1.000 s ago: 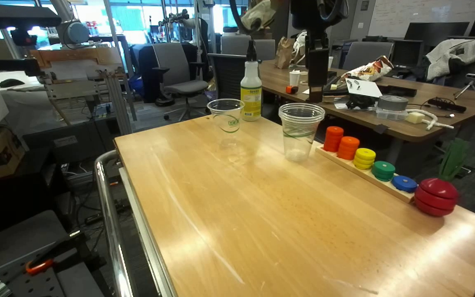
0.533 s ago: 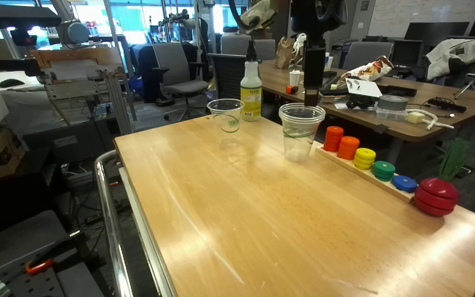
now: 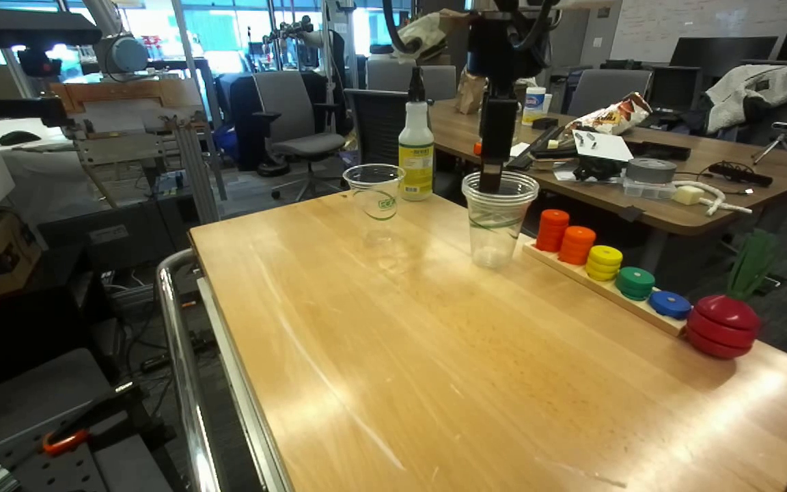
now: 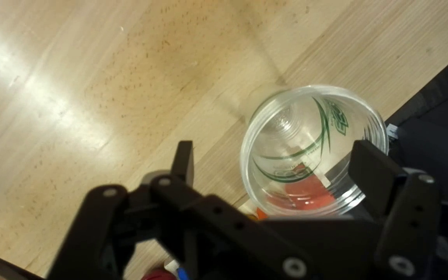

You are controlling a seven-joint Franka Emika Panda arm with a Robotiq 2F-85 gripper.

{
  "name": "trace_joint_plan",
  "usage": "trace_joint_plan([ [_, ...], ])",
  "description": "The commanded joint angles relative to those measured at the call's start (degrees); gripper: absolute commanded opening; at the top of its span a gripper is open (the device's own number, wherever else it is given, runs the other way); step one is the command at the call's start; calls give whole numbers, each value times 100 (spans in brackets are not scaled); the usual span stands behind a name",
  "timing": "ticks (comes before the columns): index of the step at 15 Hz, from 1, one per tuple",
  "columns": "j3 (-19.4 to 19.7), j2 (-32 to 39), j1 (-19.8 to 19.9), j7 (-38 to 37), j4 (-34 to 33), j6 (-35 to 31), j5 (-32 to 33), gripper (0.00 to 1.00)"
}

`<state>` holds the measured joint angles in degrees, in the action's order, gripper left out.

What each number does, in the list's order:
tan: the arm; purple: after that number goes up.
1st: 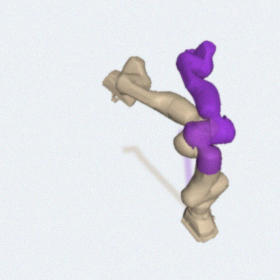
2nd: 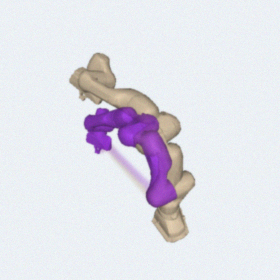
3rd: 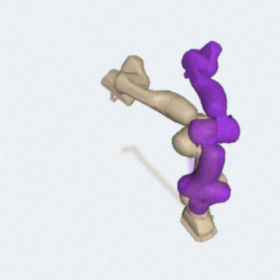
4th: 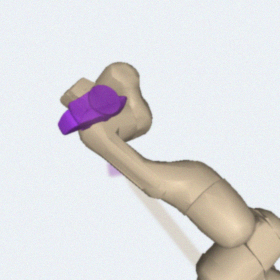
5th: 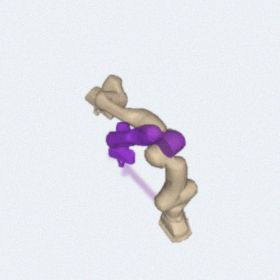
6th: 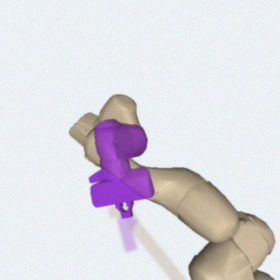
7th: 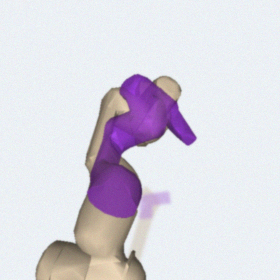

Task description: Stack the cups

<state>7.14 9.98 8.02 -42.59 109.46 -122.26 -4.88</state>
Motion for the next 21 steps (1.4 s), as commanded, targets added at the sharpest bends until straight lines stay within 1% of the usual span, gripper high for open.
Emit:
trace_joint_plan([
  [1,53,272,-147,-83,-418,371,96,100],
  [3,70,360,-187,-108,-474,470,138,94],
  [4,81,397,-196,-111,-480,504,151,86],
  [5,92,430,-208,-127,-494,541,185,80],
  [6,104,453,-206,-126,-495,571,201,67],
  [8,136,517,-209,-169,-516,612,281,68],
  [9,155,538,-205,-197,-517,618,322,49],
  [10,170,560,-204,-233,-520,616,345,43],
  [11,184,578,-203,-250,-521,613,367,42],
  [12,196,592,-204,-267,-525,609,383,36],
  [13,206,610,-208,-296,-525,592,388,26],
  [15,209,622,-214,-338,-527,556,350,10],
  [17,195,611,-223,-371,-523,481,319,5],
  [18,189,592,-233,-395,-548,448,314,5],
  [19,181,574,-246,-407,-576,402,310,7],
  [20,165,559,-244,-405,-611,405,236,4],
  [21,155,531,-245,-426,-617,399,175,4],
])
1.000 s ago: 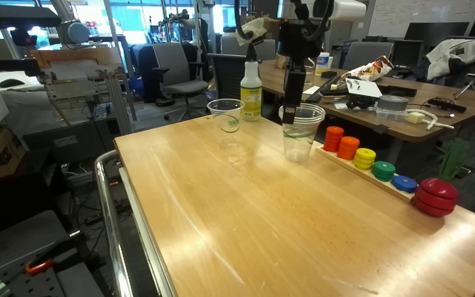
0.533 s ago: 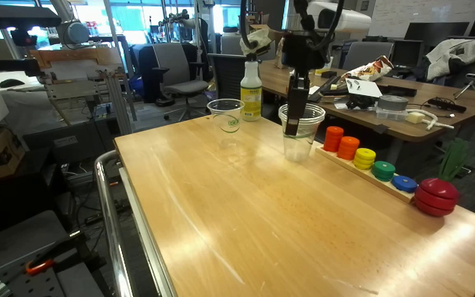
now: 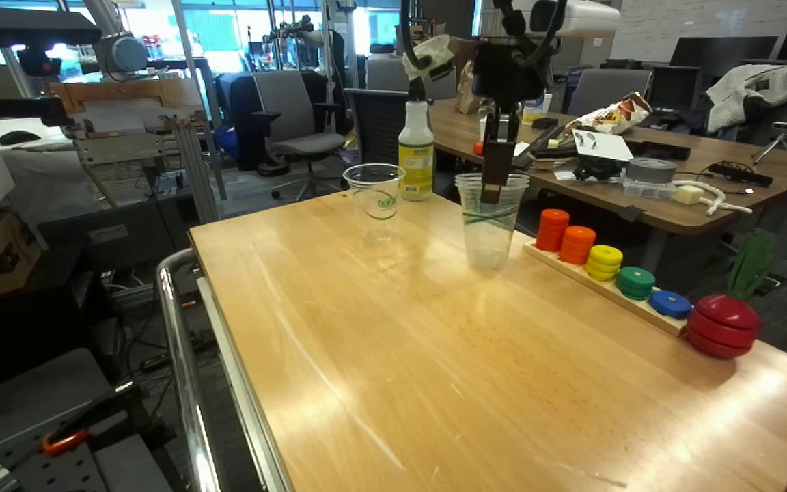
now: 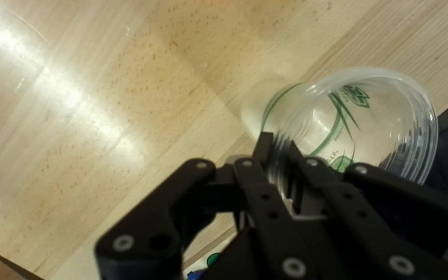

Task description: Stack the cups

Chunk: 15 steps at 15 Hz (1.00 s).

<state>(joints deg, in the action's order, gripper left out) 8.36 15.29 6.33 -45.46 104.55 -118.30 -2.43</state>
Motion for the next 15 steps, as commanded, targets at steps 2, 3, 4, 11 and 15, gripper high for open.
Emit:
trace_joint_plan([
  [2,-17,-149,-64,-57,-48,-41,-270,4],
  [3,-45,-259,-62,-9,1,-82,-386,4],
  [4,-88,-397,-55,77,69,-154,-545,4],
  [11,-399,-1484,-123,1466,473,-200,-1556,4],
  [15,-454,-1925,-200,2113,755,-5,-1822,4],
])
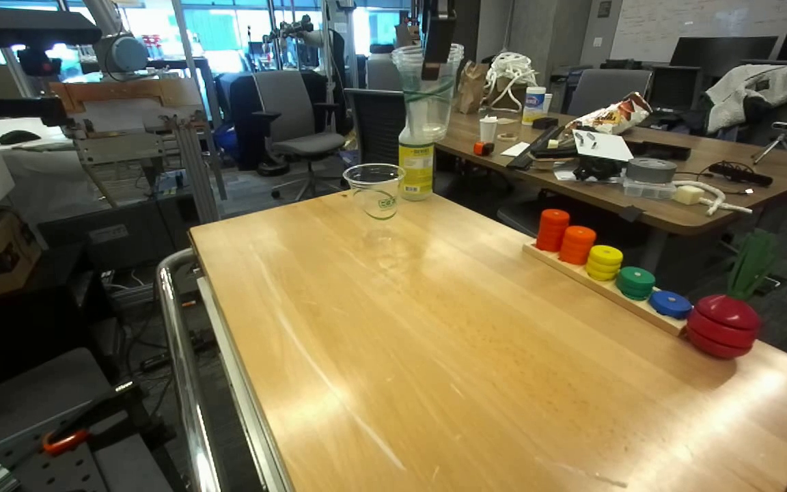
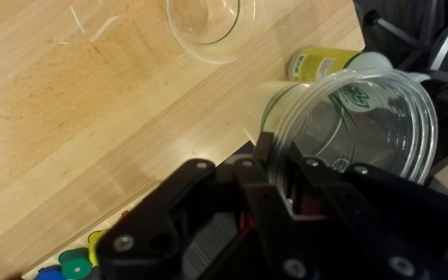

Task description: Stack the cups

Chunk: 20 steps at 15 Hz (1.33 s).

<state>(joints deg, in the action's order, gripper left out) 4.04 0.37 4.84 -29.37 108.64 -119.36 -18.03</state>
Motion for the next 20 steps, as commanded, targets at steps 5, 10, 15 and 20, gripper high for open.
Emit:
trace_joint_plan([
  [5,-43,-680,-98,895,643,440,-131,4],
  [10,-50,-628,-112,1168,763,661,-148,4],
  [15,-95,-372,-127,1101,796,752,25,4],
  [20,-140,-164,-164,1079,763,677,252,4],
])
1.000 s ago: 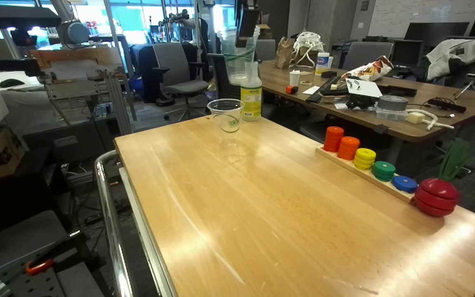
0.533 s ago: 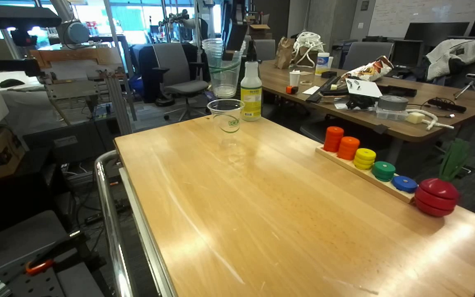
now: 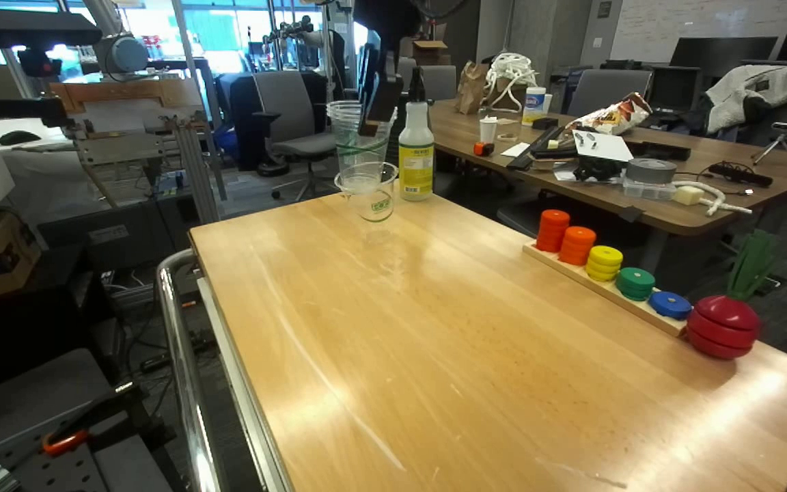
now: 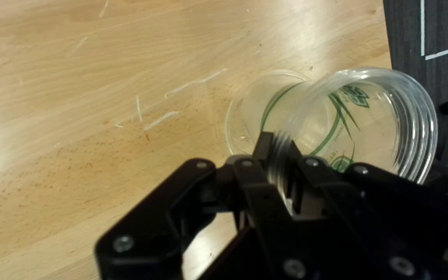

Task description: Stack the cups

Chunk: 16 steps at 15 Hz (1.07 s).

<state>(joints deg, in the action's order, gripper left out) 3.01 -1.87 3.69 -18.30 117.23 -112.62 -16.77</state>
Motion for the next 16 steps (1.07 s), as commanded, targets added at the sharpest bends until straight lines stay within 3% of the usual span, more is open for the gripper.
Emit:
trace_joint_plan([
  [1,-45,78,-61,-5,-99,-16,136,4],
  [5,-83,97,-114,40,-102,-66,167,7],
  [6,-96,77,-133,56,-88,-100,206,33],
  [8,-118,55,-165,65,-81,-167,310,38],
  [16,-140,8,-195,-38,-131,-400,539,99],
])
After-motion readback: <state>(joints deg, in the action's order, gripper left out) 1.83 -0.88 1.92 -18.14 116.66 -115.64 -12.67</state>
